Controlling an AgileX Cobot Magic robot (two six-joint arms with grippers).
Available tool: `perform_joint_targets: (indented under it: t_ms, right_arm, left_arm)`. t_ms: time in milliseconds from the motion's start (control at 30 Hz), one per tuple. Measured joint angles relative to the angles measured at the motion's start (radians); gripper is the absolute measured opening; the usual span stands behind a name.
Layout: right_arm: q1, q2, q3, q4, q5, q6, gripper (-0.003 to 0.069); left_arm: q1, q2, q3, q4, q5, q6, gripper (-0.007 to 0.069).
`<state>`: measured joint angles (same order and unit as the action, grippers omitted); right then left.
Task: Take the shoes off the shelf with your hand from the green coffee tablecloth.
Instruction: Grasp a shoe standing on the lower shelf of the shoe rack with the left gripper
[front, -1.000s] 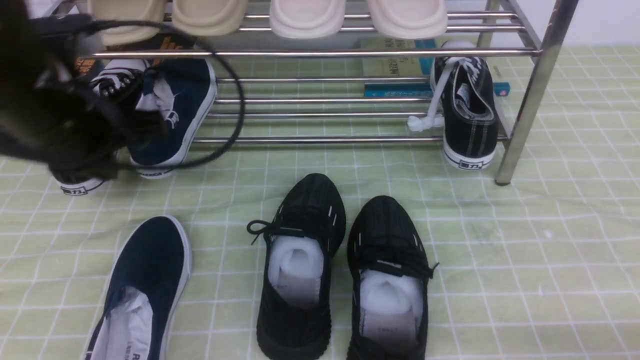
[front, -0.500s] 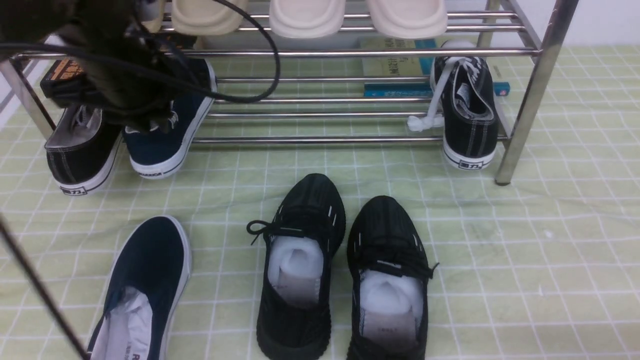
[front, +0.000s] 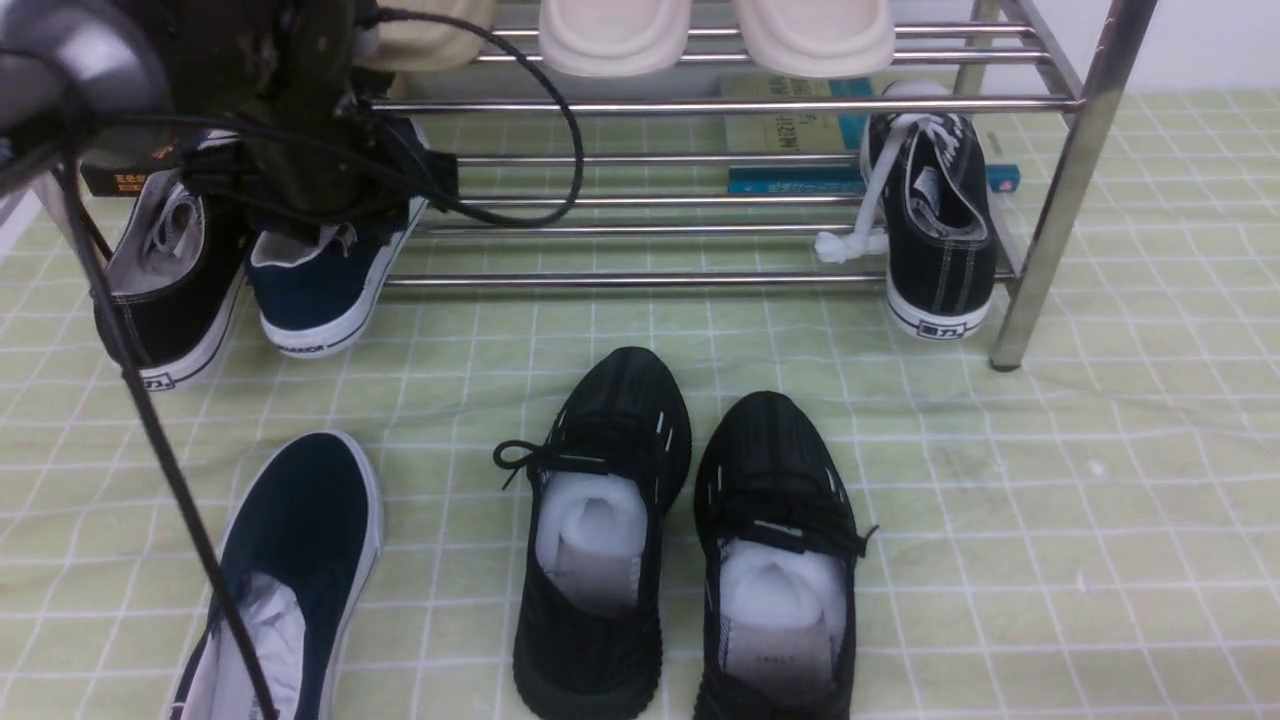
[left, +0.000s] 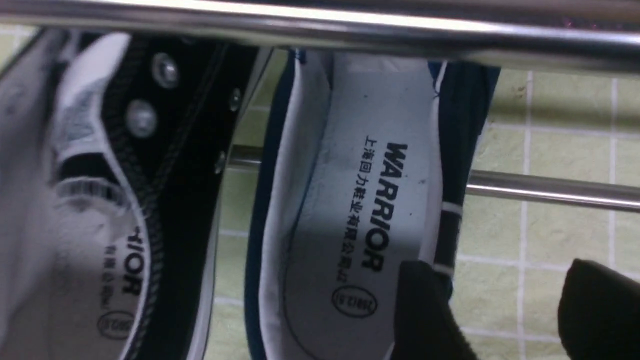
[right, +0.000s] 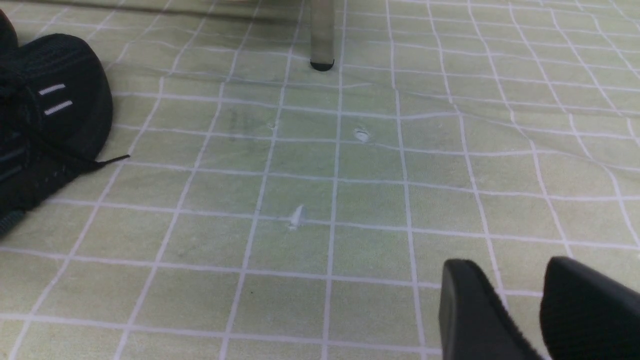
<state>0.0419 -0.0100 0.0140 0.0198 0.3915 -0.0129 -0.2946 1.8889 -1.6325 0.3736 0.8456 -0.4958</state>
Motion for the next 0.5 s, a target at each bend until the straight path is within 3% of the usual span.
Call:
perform_joint_targets:
  t_ms: [400,500]
  right_arm:
    - [0.0,0.0,0.0,0.0,0.0,0.0,0.0237]
    - [0.0,0.0,0.0,0.0,0.0,0.0,0.0237]
  left_arm:
    - [0.0,0.07,-0.001,0.077,-0.021,0.0,0.0388]
    - [0.0,0.075,-0.002,0.078,-0.035,0.0,0.0315]
